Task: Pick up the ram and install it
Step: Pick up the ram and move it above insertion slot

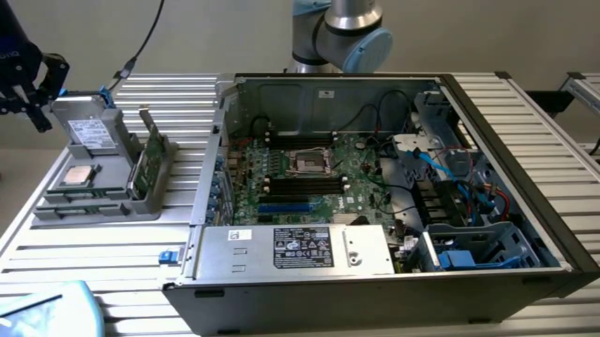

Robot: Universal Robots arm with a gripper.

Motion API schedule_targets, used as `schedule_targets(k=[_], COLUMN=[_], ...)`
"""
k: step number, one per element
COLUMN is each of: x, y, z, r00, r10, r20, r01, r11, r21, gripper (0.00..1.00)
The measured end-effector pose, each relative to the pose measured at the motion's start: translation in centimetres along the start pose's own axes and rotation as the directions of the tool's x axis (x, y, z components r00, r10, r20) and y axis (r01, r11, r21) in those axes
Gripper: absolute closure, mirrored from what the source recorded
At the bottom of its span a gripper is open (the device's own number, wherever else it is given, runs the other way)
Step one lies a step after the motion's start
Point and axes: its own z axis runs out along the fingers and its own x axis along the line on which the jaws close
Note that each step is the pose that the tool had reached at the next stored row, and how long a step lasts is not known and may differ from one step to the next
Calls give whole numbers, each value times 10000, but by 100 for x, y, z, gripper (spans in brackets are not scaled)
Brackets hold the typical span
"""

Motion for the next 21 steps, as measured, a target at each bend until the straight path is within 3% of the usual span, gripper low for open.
schedule_targets(k=[5, 10, 16, 21], x=[0, 0, 0, 0], y=[1, 1, 1, 1], z=[0, 0, 1, 1], r00=[9958, 9833, 9578, 9274], r10=[-918, -1818, -2868, -3731], r20=[-53, -108, -187, -275], r01=[918, 1818, 2869, 3734], r11=[9958, 9833, 9580, 9277], r21=[10, 18, 30, 50], gripper=[89, 89, 89, 89])
